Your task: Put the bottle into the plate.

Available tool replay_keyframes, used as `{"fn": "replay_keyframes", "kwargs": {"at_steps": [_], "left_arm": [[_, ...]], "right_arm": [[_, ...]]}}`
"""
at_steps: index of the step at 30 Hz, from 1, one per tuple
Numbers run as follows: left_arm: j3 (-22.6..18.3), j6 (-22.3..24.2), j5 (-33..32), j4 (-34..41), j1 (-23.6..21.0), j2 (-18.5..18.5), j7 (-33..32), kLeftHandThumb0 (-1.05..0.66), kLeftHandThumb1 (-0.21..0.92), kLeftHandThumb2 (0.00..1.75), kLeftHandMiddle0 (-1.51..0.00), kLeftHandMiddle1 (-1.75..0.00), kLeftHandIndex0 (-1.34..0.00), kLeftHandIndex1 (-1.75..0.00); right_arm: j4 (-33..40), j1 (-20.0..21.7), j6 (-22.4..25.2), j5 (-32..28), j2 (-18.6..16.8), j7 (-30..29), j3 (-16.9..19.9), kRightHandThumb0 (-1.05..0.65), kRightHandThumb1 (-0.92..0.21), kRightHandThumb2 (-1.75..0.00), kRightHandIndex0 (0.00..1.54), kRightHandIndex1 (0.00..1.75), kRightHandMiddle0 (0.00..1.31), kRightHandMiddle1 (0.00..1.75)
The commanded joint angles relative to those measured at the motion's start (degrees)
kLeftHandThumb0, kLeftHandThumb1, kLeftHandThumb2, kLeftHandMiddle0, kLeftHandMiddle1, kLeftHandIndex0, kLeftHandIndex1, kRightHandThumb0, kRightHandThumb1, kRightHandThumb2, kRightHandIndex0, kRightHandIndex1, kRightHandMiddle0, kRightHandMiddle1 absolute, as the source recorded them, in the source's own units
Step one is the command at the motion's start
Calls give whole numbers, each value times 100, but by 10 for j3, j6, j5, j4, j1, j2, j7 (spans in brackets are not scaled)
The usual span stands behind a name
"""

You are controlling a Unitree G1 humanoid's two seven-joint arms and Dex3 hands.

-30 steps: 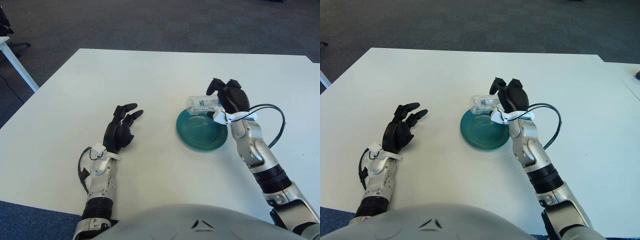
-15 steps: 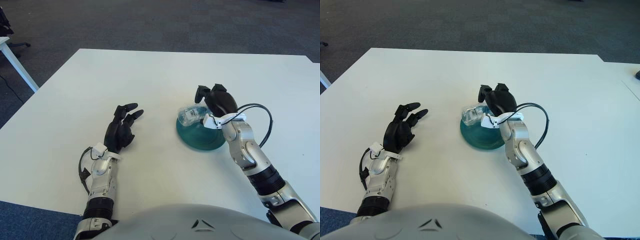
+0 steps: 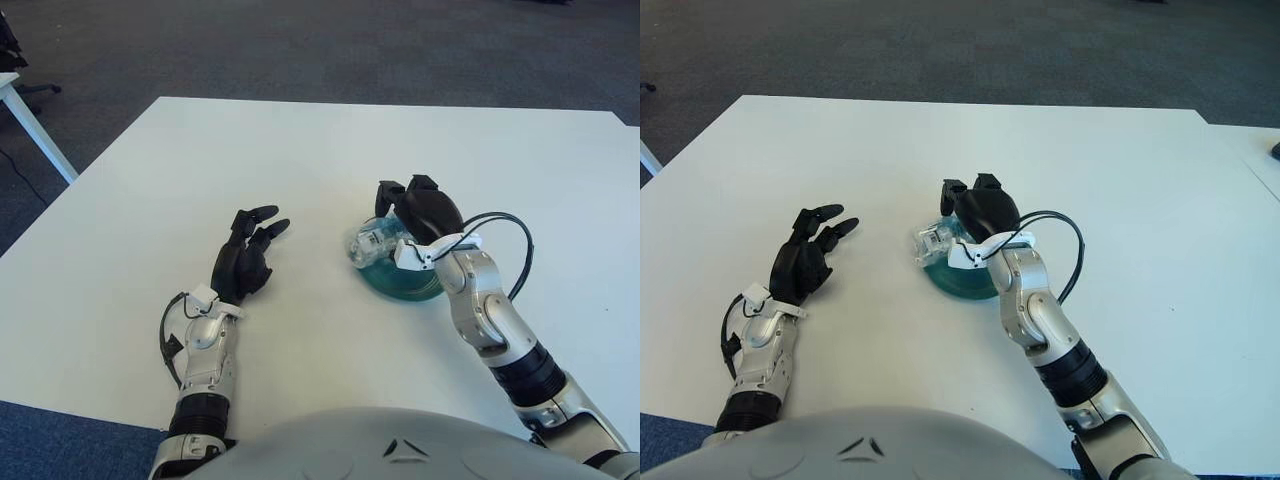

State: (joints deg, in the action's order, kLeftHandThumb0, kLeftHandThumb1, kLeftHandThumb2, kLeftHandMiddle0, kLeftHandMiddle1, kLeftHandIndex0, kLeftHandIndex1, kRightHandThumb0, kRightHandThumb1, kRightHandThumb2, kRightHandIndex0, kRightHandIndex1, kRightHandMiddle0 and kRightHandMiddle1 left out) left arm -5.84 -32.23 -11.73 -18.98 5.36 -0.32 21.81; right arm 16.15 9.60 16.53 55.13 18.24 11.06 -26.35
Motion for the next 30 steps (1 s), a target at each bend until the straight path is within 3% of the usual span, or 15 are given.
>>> {"fn": "replay_keyframes", "kwargs": {"at_steps": [1,15,18,21,22,23,24,25,26,27,30], "left_arm": [[8,-4,-6,-26,21,-20,-6,-57,92,92,-33,-61,-7,-110],[8,-4,-8,-24,23,-18,-4,-57,92,92,-33,-61,-7,-110],[8,-4,-9,-23,24,-17,-4,-57,92,92,-33,-61,-7,-110],[8,-4,-9,-22,25,-17,-4,-57,92,92,-33,-61,-7,-110],[7,-4,-9,-22,25,-17,-3,-57,92,92,-33,-61,-7,-110],[7,-4,-10,-22,25,-17,-3,-57,92,92,-33,-61,-7,-110],[7,-3,-10,-22,25,-17,-3,-57,92,92,-33,-61,-7,-110],[7,-3,-10,-22,25,-17,-3,-57,92,92,-33,-61,-7,-110],[7,-3,-10,-22,25,-17,-3,-57,92,92,-33,-61,-7,-110],[7,-3,-10,-22,25,-16,-3,-57,92,92,-33,-61,-7,-110],[7,-3,-10,-22,26,-16,-3,-57,92,92,-33,-61,-7,-110]], "right_arm": [[18,-6,-3,11,4,14,4,-1,10,-175,94,162,73,175],[49,-42,-12,15,17,30,14,-1,8,-175,91,168,71,175],[54,-50,-19,17,21,24,19,-1,11,-175,92,173,78,162],[55,-58,-32,14,30,16,27,-1,-3,-156,82,174,75,149],[53,-60,-35,14,32,14,29,-15,-28,-128,58,173,59,158],[52,-62,-38,14,33,13,31,-23,-46,-108,41,174,48,164],[50,-62,-39,17,34,14,31,-26,-52,-100,35,174,44,166],[46,-63,-41,24,40,16,30,-48,-67,-82,24,155,30,159],[43,-63,-43,29,45,18,30,-68,-76,-73,16,122,19,136],[40,-64,-46,38,54,22,28,-80,-82,-67,11,100,12,121],[38,-65,-55,52,69,29,26,-97,-89,-71,5,47,4,77]]}}
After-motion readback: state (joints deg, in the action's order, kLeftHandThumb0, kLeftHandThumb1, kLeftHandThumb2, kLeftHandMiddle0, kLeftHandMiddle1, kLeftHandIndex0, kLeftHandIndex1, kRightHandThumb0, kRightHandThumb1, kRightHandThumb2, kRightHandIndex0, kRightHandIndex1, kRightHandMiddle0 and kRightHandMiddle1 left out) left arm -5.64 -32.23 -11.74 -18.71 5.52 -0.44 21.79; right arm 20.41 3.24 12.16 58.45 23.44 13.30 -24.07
